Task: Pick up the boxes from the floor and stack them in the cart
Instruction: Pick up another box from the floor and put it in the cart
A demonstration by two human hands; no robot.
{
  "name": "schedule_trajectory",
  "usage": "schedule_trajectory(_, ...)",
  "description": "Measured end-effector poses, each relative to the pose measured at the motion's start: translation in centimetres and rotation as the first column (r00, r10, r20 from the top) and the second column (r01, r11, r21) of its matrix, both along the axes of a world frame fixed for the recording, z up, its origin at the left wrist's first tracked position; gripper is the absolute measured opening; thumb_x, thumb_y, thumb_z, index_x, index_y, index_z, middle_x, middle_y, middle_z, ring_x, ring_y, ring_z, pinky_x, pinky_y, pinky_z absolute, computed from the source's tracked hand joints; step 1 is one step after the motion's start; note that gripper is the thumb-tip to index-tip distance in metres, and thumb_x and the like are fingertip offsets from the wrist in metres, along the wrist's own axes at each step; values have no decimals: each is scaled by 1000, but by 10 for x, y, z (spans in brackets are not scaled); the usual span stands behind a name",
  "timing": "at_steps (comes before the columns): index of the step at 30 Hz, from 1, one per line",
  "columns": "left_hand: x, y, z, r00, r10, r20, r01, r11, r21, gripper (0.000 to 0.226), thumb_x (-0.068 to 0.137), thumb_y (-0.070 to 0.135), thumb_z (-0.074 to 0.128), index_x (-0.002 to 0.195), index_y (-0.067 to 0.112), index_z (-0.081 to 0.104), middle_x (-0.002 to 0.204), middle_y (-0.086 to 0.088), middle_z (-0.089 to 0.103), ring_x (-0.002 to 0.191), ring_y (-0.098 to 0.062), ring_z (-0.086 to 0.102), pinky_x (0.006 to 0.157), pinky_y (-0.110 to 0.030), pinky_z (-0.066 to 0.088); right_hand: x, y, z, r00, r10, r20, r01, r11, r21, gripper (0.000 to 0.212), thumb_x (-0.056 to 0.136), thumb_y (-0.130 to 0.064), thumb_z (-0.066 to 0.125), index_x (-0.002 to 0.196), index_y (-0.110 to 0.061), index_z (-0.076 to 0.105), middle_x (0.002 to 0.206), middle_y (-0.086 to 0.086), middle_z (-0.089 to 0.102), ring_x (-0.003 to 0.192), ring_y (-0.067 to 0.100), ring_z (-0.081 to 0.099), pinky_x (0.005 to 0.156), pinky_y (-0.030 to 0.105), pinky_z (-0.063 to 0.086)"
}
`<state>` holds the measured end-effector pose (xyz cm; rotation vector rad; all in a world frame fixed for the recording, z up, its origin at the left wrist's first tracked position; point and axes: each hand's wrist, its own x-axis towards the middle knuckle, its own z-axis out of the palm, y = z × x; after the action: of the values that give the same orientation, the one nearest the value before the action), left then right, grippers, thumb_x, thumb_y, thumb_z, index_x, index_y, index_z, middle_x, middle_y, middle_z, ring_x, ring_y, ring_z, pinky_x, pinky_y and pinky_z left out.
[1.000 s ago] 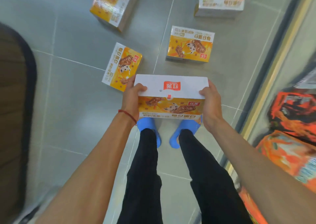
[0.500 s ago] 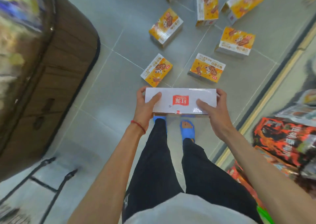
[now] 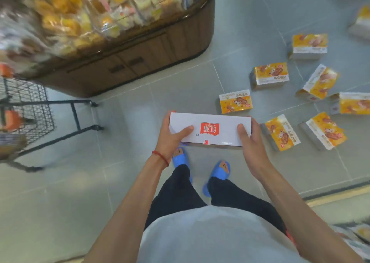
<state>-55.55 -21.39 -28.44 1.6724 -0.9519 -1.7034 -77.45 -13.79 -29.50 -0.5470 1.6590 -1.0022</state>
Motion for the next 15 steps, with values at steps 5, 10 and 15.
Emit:
schedule_trajectory(5, 74, 29, 13, 982, 186, 16, -186, 982, -33, 65, 85, 12, 78, 139, 25, 43, 120, 0, 63, 96, -16, 60, 54, -8, 46, 63, -11, 9, 985, 169, 36, -169, 986, -12, 30, 109, -25, 47, 139, -25, 44, 127, -3, 66, 94, -13, 64, 73, 5, 49)
schedule_trajectory(10, 169, 56, 15, 941, 339, 0, -338, 938, -74, 66, 83, 17, 80, 138, 31, 45, 125, -1, 63, 98, -15, 61, 57, -8, 47, 152, -23, 13, 948, 318, 18, -318, 948, -14, 32, 108, -30, 49, 139, -27, 46, 130, -7, 66, 108, -2, 64, 81, 8, 49)
schedule_trajectory(15, 283, 76, 21, 887, 461, -4, -459, 882, -104, 64, 83, 15, 80, 137, 28, 48, 126, -5, 65, 101, -16, 63, 57, -8, 46, 269, -36, 19, 903, 429, -3, -429, 903, -18, 29, 108, -31, 48, 137, -30, 44, 122, -12, 64, 94, -15, 63, 74, 5, 48)
